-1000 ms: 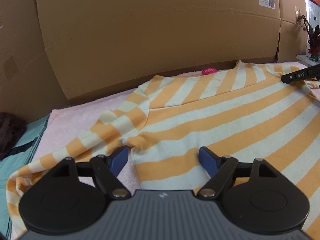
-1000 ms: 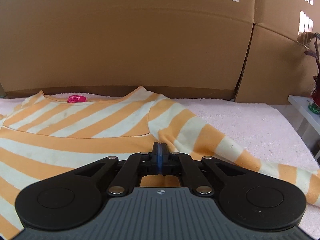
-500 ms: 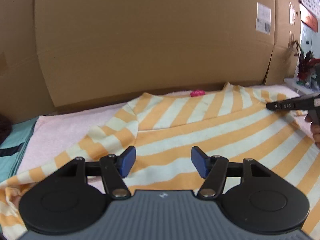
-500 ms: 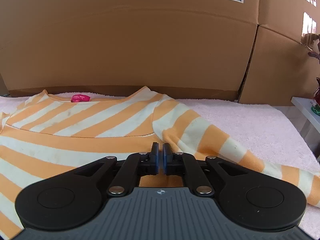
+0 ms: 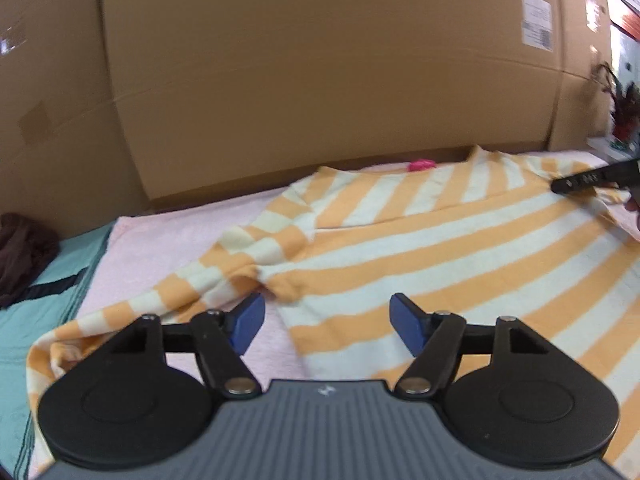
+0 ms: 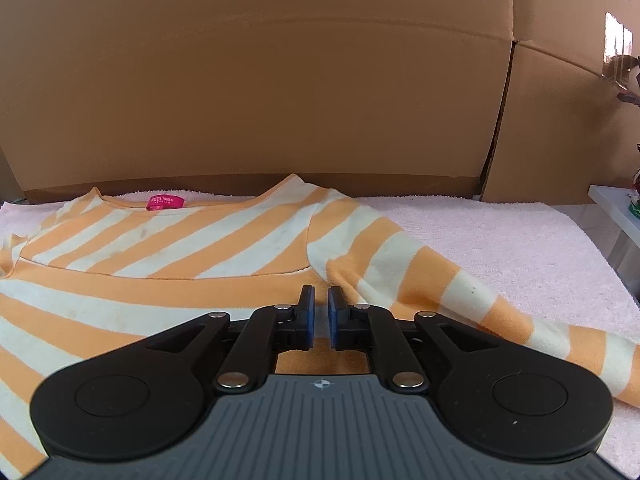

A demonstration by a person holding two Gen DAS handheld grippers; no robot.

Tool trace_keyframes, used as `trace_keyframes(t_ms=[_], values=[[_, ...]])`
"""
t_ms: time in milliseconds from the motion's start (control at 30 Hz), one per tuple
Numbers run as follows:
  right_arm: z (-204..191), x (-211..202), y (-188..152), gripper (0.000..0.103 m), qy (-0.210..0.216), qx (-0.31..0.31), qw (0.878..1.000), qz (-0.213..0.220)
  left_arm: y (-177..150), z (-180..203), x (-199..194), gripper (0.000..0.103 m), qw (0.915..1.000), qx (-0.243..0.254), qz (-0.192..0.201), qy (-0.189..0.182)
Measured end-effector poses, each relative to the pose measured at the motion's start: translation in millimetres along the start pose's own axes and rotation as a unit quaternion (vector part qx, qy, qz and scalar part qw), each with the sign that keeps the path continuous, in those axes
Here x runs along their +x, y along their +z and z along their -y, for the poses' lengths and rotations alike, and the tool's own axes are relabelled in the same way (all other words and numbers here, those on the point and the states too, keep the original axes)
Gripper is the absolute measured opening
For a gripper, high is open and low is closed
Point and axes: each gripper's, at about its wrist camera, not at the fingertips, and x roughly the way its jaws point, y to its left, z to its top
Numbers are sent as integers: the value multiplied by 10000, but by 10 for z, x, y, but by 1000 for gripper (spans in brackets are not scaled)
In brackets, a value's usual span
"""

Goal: Fold clothes

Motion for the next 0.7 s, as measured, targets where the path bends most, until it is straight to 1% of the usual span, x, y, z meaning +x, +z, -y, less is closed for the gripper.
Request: trace_keyframes(t_ms=[33, 67, 100, 133, 200, 233, 267, 300, 333, 367, 400, 433, 467, 500, 533, 567, 600, 633, 700], values=[[0, -1, -1, 7, 5, 3, 10000, 0, -5, 33, 56, 80, 10000, 28, -61, 39], [-2, 1, -1, 9, 29, 0, 10000, 1, -3, 32, 111, 81, 9999, -15, -113, 80], [-8, 1, 0, 19, 93, -20, 10000, 1, -9, -8, 150, 87, 9997, -155, -178, 62], [-22, 0, 0, 26, 203, -71, 9998, -3, -19, -72, 181, 90, 9991, -351, -251, 8], [-107, 16, -1, 67, 467, -357, 9982, -76, -40, -199, 242, 91, 9964, -742, -396, -100], [-154, 27, -2, 73, 600, -517, 9968, -119, -57, -241, 240, 89, 9953, -884, -375, -143], [-202, 31, -2, 72, 581, -661, 9960, -121, -77, -256, 205, 87, 9951, -941, -257, -135], [-250, 31, -3, 72, 479, -796, 9956, -101, -93, -238, 136, 81, 9958, -916, -66, -54], [-279, 32, 0, 71, 410, -878, 9953, -82, -106, -207, 53, 81, 9962, -861, 153, 56], [-289, 31, 10, 66, 350, -894, 9954, -69, -113, -188, -3, 83, 9960, -828, 298, 129], [-289, 12, 41, 53, 272, -782, 9965, -89, -115, -176, -42, 90, 9958, -807, 400, 180], [-286, -16, 84, 47, 186, -611, 9979, -127, -117, -163, -82, 94, 9954, -786, 501, 231], [-279, -85, 145, 37, 223, -330, 9991, -112, -119, -151, -121, 99, 9948, -765, 603, 282], [-282, -200, 211, 38, 455, -9, 9990, 14, -122, -139, -161, 99, 9942, -743, 704, 333], [-370, -305, 240, 38, 657, 30, 9978, 123, -124, -127, -201, 87, 9934, -722, 805, 384], [-503, -396, 250, 38, 804, -82, 9965, 196, -129, -125, -240, 76, 9934, -737, 760, 440], [-636, -488, 260, 38, 950, -193, 9949, 269, -135, -130, -280, 53, 9938, -773, 628, 498], [-769, -579, 270, 38, 1096, -305, 9929, 343, -173, -147, -341, 40, 9939, -839, 521, 482], [-1047, -718, 258, 38, 1372, -578, 9880, 412, -300, -189, -503, 33, 9939, -965, 364, 394]])
